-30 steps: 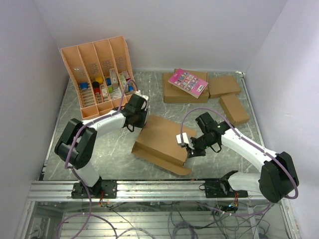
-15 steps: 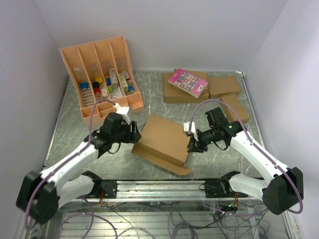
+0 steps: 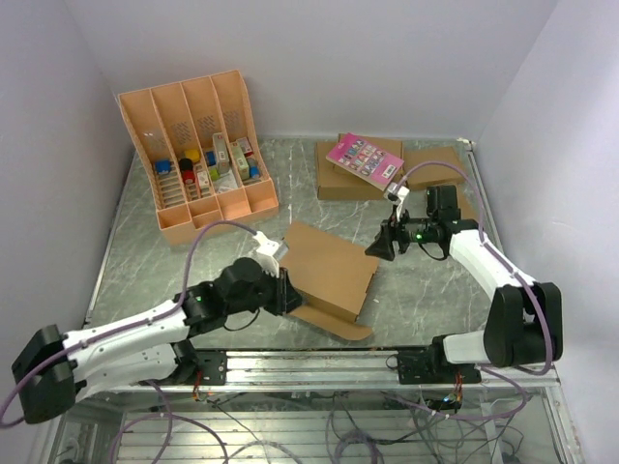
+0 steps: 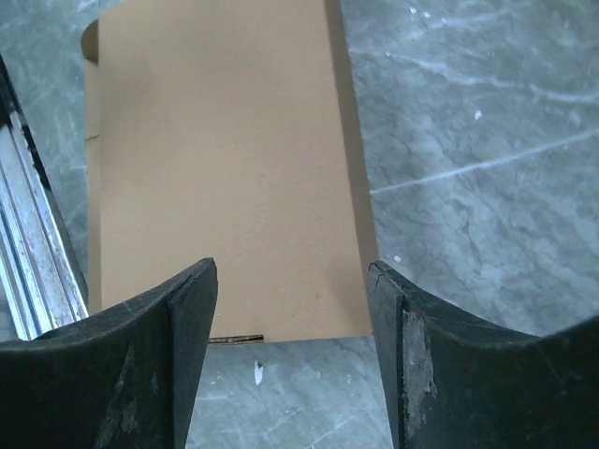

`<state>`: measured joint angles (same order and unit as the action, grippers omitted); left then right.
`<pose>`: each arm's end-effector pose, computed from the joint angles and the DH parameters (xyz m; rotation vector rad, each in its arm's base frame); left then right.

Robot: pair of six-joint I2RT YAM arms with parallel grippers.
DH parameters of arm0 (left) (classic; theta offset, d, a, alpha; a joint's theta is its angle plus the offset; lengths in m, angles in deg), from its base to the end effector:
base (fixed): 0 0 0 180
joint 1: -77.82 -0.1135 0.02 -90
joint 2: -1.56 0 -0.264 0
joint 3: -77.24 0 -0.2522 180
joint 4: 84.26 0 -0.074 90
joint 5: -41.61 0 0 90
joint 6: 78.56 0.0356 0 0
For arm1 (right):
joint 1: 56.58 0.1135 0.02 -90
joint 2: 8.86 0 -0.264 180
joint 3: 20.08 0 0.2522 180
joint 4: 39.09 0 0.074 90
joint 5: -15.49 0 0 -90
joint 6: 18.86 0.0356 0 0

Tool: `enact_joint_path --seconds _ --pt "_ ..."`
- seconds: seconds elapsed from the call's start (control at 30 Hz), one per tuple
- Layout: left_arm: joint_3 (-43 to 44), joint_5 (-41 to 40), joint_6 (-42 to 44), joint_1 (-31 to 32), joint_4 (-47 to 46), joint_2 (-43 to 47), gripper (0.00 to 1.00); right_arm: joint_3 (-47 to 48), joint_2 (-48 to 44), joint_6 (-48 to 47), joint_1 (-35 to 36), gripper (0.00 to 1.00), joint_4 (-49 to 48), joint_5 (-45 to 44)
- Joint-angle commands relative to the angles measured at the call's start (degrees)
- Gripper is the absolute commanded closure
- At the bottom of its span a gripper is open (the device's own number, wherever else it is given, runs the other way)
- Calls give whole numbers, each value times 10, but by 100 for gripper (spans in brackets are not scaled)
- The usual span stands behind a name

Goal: Fold the paper box

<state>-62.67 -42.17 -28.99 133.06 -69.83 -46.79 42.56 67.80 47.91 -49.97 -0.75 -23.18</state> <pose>0.1080 -0.1624 0.2323 0.3568 2.1373 -1.1476 0.2576 0.0578 0.2331 -0.9200 2.0452 0.9433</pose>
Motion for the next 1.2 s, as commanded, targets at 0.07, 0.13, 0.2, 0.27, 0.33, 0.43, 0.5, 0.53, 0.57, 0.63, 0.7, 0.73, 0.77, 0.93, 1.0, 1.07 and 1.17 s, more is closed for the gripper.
enact_joint_path --seconds 0.07,0.13,0.2,0.27,0.33,0.43,0.5,0.53,0.57,0.63,0.7,0.73,0.77,0.93,1.0,1.07,1.17 --pt "8 -102 -53 31 27 -91 87 -30 52 126 -33 45 -116 -28" --pt "27 -115 -45 32 41 -121 88 -31 55 131 -34 64 -132 -68" --pt "44 -120 -36 31 53 -152 89 -35 52 126 -33 84 -141 -108" --pt "58 -129 -27 31 58 -179 90 -40 51 112 -32 96 -138 -135" --pt "71 -142 -17 30 59 -202 92 -34 60 83 -30 100 -112 -134" --pt "90 -161 -2 20 64 -225 92 -17 72 24 -25 100 -54 -131" --pt "101 -157 9 3 59 -237 92 -14 73 2 -24 100 -39 -132" --pt "105 -151 14 -7 55 -242 92 -15 73 -6 -23 100 -34 -129" --pt "109 -146 21 -16 51 -249 92 -15 73 -12 -21 100 -26 -125" --pt "121 -134 36 -36 47 -261 92 -12 76 -24 -18 100 -15 -117" --pt "134 -125 51 -49 41 -272 92 -11 78 -36 -15 100 -4 -111" --pt "141 -121 57 -54 38 -279 92 -11 77 -42 -15 100 1 -107" --pt "148 -115 65 -61 34 -287 91 -11 76 -47 -14 100 5 -103" --pt "187 -68 109 -87 3 -332 91 -14 57 -67 -15 100 15 -75" --pt "204 -61 131 -91 -4 -349 90 -16 43 -61 -15 100 6 -91" --pt "214 -59 151 -93 -1 -356 89 -14 28 -56 -19 99 0 -104" --pt "204 -60 172 -93 0 -331 88 -16 3 -59 -34 93 -4 -104"
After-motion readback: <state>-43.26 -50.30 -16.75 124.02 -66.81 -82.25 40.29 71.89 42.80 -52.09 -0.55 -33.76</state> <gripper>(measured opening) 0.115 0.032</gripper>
